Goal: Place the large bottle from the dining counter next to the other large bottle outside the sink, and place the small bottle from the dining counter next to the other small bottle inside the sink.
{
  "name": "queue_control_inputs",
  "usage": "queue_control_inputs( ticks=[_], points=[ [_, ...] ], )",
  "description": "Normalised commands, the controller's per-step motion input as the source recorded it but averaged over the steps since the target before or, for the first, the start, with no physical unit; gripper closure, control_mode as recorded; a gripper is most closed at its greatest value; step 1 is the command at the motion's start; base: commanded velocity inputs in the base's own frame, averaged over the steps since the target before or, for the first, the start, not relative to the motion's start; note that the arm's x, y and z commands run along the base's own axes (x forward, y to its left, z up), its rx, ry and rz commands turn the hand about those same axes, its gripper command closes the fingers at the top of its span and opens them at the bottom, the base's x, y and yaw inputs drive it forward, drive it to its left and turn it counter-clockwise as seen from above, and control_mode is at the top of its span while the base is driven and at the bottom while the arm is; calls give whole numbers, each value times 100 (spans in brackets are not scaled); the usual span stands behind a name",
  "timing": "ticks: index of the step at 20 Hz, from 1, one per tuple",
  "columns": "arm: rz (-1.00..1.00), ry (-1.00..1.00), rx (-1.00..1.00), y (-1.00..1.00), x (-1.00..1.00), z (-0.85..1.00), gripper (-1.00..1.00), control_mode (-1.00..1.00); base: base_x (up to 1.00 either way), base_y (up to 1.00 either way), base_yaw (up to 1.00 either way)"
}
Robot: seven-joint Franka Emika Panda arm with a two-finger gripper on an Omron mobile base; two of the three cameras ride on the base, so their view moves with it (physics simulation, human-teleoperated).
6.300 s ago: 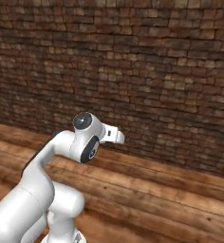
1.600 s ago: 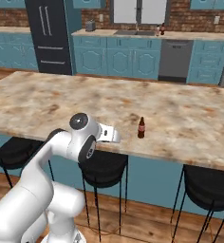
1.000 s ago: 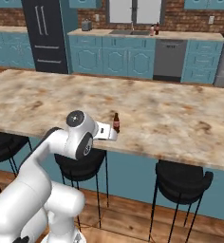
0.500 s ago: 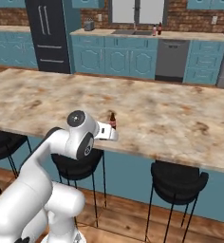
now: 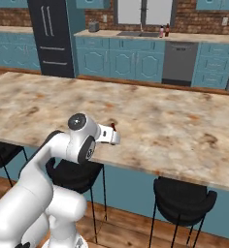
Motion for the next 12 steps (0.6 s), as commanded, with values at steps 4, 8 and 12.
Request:
queue_control_inputs(
  ticks=[4,8,12],
  points=[
    [0,0,0,0,0,0,-100,100,38,-18,0],
    [0,0,0,0,0,0,-100,100,33,-12,0],
    [0,0,0,0,0,0,-100,100,34,-11,0]
  ],
)
